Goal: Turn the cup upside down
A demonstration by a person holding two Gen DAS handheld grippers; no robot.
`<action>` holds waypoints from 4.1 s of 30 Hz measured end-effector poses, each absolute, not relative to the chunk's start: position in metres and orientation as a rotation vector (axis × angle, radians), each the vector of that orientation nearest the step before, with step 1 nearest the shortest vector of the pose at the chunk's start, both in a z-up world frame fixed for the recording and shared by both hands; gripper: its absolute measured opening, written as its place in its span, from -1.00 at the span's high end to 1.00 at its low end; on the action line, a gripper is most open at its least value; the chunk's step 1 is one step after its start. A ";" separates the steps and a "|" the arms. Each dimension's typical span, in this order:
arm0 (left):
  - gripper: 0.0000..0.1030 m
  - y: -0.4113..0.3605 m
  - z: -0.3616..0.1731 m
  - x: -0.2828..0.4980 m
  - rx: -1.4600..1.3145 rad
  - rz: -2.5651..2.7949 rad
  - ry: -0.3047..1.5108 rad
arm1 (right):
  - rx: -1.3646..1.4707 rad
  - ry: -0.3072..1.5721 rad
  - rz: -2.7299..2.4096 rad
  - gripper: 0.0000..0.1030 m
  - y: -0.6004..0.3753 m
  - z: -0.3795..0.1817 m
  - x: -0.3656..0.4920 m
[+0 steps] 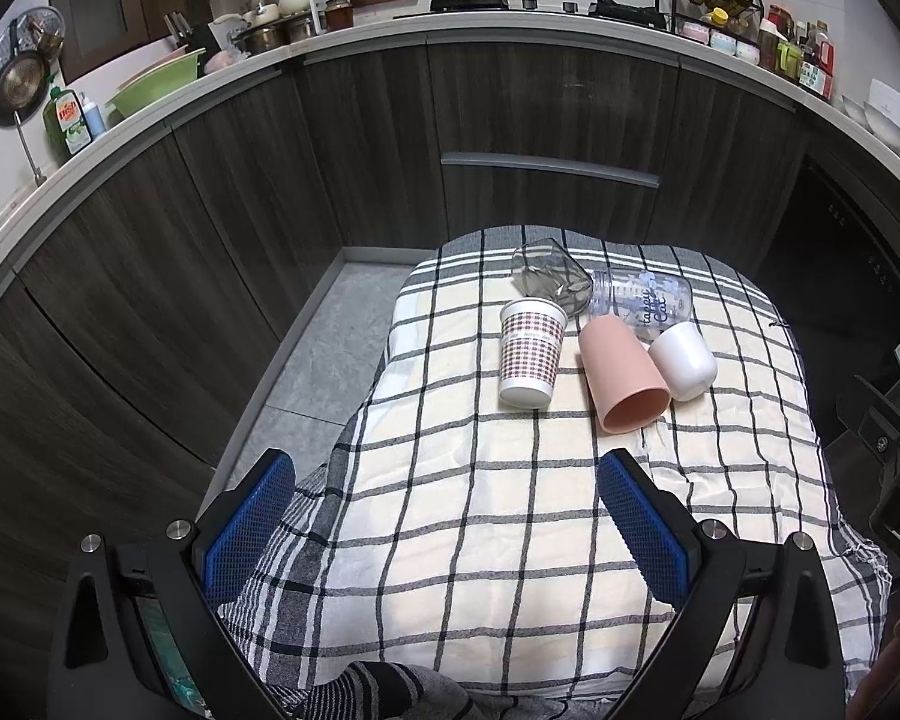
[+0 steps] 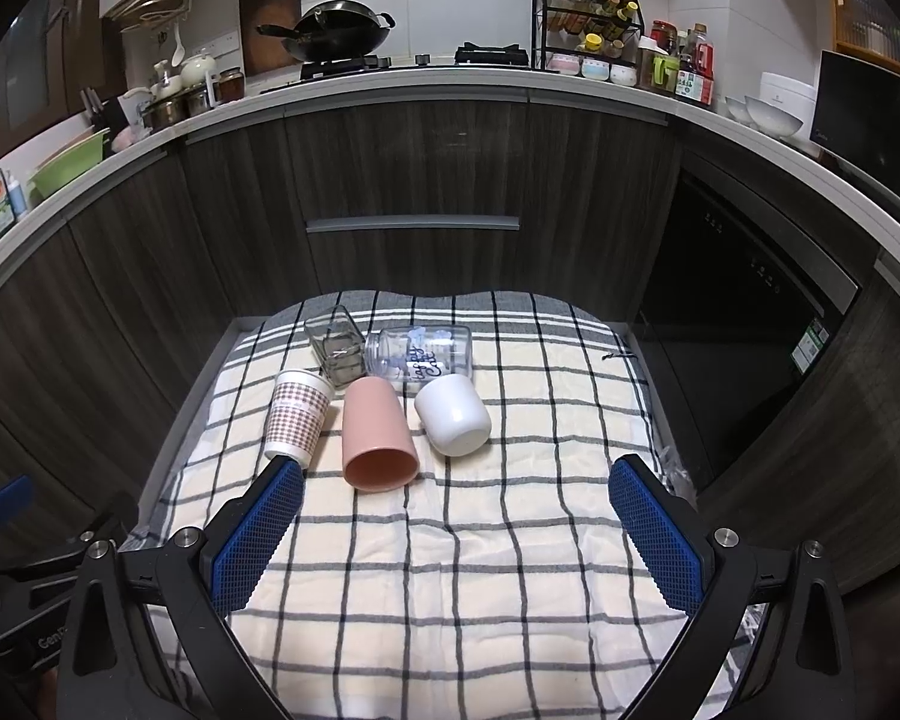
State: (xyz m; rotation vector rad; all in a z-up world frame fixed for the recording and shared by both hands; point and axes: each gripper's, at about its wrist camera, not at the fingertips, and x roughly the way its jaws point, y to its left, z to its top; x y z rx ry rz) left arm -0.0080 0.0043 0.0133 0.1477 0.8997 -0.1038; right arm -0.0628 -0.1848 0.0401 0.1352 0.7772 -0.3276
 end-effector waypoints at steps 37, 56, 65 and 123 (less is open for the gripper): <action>-1.00 0.001 0.002 0.009 0.165 -0.099 0.906 | 0.154 0.802 -0.325 -0.98 -0.191 0.025 -0.051; -0.99 -0.017 -0.039 0.075 0.161 -0.126 0.945 | 0.143 0.817 -0.358 -0.98 -0.207 0.000 0.003; -0.92 -0.044 -0.082 0.122 0.183 -0.163 0.961 | 0.140 0.825 -0.417 -0.99 -0.221 -0.027 0.030; -0.08 -0.066 -0.133 0.032 0.162 -0.279 1.024 | 0.152 0.849 -0.474 -0.99 -0.247 -0.065 -0.042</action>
